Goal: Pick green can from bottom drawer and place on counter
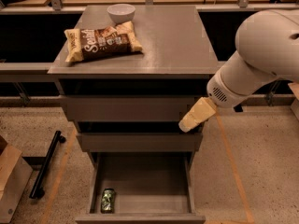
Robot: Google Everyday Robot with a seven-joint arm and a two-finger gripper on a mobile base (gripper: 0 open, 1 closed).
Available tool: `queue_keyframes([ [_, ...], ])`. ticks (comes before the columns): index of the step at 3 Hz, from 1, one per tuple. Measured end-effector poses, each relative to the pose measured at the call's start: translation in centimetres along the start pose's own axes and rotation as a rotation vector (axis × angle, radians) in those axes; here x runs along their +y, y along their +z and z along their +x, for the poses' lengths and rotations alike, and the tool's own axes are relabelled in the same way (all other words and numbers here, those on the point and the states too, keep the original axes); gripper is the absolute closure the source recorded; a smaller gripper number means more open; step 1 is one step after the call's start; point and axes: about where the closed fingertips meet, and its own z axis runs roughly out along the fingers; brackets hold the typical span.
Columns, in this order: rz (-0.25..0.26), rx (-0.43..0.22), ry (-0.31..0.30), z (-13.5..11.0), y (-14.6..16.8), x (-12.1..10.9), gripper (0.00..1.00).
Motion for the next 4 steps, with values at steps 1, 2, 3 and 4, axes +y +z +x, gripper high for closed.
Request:
queue_keyframes([
  [1,-0.033,-0.02,0.07,0.5,2.5,1.6,0.0],
  [2,-0.115,-0.025,0.209,1.5,9.7,6.2,0.0],
  [3,-0.172,-0.016,0.299,1.5,16.5,9.8,0.0],
  [4,-0.177,-0.03,0.335,1.2,17.4,10.0,0.0],
])
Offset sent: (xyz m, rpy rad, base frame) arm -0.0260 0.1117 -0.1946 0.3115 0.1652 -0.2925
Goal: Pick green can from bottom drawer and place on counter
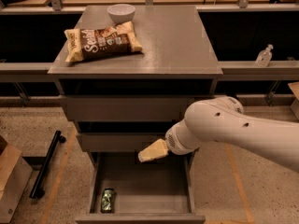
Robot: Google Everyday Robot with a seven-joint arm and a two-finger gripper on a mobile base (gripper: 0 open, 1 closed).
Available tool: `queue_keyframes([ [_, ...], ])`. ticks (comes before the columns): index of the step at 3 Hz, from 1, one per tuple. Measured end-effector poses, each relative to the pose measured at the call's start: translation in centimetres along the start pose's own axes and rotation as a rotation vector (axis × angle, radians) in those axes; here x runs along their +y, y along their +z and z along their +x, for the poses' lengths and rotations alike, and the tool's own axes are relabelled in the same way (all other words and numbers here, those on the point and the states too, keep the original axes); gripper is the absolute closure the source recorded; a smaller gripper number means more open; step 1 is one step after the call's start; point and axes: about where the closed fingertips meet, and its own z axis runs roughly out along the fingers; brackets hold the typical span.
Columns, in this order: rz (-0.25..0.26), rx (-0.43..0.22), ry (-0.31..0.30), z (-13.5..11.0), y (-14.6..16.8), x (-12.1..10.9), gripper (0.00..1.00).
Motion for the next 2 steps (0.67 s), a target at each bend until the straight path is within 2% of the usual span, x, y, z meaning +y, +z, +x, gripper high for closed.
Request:
queue_keyframes([
  [1,0.001,0.002,-0.005,0.0,-0.1,0.0,0.0],
  [2,-0.063,-0.005,0.04,0.1,2.1,-0.1,0.0],
])
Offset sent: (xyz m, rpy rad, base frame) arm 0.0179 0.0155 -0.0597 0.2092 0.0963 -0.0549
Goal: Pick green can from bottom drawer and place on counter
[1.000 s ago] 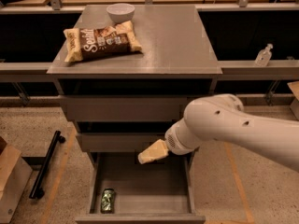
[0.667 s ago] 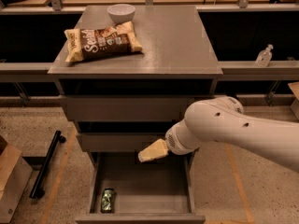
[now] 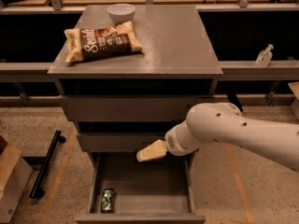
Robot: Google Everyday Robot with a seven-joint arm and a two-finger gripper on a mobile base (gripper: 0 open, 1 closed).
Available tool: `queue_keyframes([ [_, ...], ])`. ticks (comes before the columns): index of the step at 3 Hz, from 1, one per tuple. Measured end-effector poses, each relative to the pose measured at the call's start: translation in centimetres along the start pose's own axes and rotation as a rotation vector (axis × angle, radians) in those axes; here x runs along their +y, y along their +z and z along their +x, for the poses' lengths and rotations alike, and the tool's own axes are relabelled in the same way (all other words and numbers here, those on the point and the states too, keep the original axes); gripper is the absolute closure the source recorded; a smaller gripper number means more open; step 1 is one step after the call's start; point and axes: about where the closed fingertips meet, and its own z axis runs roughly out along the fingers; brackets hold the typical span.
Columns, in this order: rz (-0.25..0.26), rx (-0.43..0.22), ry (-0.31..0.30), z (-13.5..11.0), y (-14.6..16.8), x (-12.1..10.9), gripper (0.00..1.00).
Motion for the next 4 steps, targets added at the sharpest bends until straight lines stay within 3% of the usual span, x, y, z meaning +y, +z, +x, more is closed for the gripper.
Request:
queue_keyframes([
  [2,-0.082,-0.027,0.052,-2.0,10.2,-0.3,0.0],
  [4,-0.087,0.008,0.083,-1.4,20.5,0.0,0.0],
])
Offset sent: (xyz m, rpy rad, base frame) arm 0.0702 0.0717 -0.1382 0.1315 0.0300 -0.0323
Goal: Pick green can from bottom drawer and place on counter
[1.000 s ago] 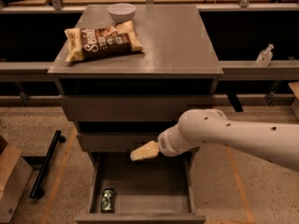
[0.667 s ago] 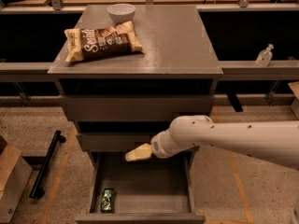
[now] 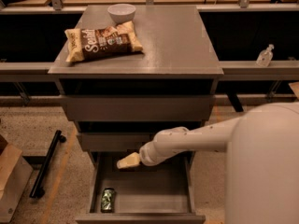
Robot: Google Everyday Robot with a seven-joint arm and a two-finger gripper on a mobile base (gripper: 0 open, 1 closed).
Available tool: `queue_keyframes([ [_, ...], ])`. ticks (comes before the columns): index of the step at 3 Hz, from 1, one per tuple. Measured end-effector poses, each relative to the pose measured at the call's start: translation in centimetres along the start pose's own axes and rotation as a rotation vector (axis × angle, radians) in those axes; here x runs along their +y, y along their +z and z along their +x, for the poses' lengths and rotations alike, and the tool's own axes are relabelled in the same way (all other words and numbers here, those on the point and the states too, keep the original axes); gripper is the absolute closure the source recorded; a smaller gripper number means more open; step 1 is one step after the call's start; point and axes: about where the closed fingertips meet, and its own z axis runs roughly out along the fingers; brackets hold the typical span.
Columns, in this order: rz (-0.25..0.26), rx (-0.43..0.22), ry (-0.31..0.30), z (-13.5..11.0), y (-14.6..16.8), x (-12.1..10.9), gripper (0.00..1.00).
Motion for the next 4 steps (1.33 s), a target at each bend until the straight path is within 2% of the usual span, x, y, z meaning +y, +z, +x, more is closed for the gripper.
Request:
queue_keyframes([
  [2,-0.002,0.007,0.001,0.1,0.6,0.3,0.0],
  [3,-0.026,0.032,0.025,1.3,4.2,0.1,0.0],
  [4,-0.053,0.084,0.063,2.9,10.1,-0.4,0.0],
])
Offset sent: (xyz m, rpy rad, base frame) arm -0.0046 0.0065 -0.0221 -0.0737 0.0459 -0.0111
